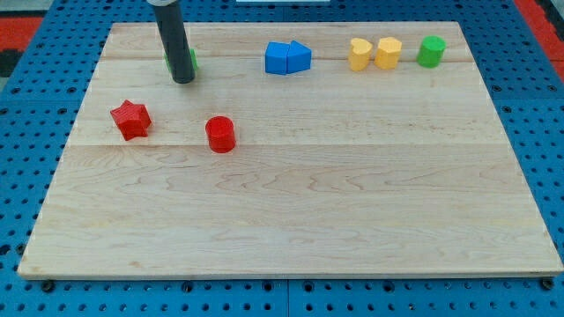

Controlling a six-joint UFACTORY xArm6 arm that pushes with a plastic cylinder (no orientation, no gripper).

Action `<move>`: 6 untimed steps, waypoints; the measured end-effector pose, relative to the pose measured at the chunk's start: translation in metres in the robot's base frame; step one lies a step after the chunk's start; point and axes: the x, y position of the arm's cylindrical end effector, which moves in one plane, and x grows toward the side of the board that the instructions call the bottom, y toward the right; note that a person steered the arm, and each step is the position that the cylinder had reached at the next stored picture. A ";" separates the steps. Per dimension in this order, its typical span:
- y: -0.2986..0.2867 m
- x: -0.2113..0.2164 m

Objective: Slide the green star towards the right

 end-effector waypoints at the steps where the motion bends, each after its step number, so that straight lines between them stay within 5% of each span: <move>1: -0.028 -0.005; 2: -0.071 -0.009; 6: -0.001 -0.057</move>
